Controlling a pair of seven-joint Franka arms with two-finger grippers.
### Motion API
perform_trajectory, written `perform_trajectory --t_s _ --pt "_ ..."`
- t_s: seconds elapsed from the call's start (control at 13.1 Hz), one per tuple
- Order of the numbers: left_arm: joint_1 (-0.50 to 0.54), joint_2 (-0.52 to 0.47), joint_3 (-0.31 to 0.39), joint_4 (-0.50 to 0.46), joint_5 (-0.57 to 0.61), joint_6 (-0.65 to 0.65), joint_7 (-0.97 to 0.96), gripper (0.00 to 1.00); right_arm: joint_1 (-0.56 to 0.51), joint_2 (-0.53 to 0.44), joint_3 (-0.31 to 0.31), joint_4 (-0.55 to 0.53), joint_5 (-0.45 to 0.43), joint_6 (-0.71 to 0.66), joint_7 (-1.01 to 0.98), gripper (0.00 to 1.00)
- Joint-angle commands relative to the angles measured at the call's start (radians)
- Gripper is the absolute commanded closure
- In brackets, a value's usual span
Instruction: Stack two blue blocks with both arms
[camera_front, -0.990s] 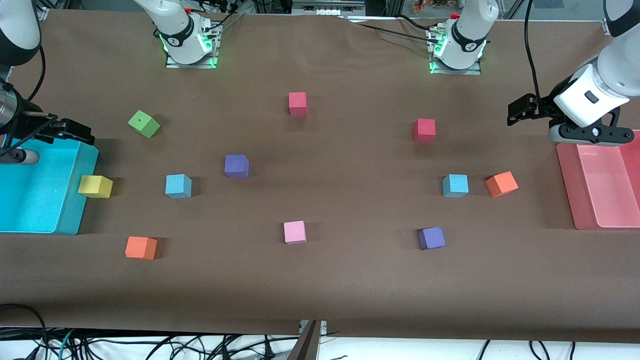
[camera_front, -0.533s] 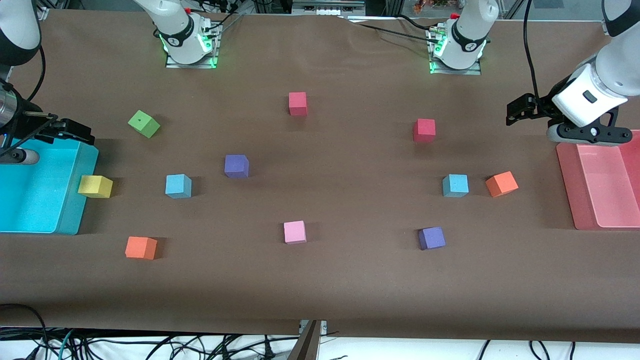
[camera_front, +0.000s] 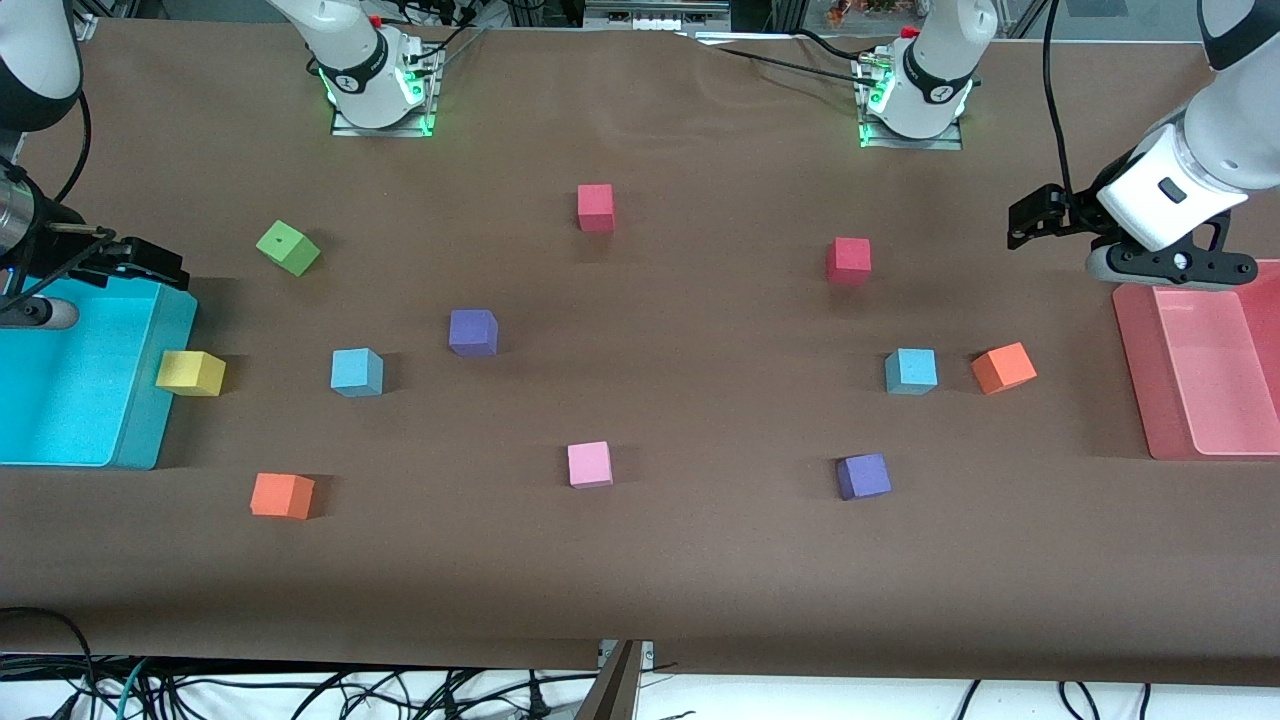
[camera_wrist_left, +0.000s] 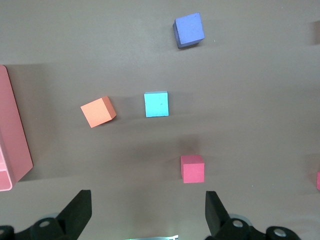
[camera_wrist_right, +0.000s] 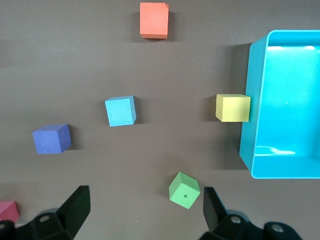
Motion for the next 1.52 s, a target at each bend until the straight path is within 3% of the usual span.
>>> perform_trajectory --t_s 0.0,1.45 --pt "0.002 -0.012 -0.002 0.001 0.002 -0.014 -0.006 0.0 -0.003 -0.013 0.006 -0.01 -0.01 -0.006 0.008 0.0" --pt "0.005 -0.017 0.002 -0.011 0.016 -0.002 -0.002 0.0 -0.003 -0.01 0.006 -0.01 -0.01 -0.005 0.008 0.0"
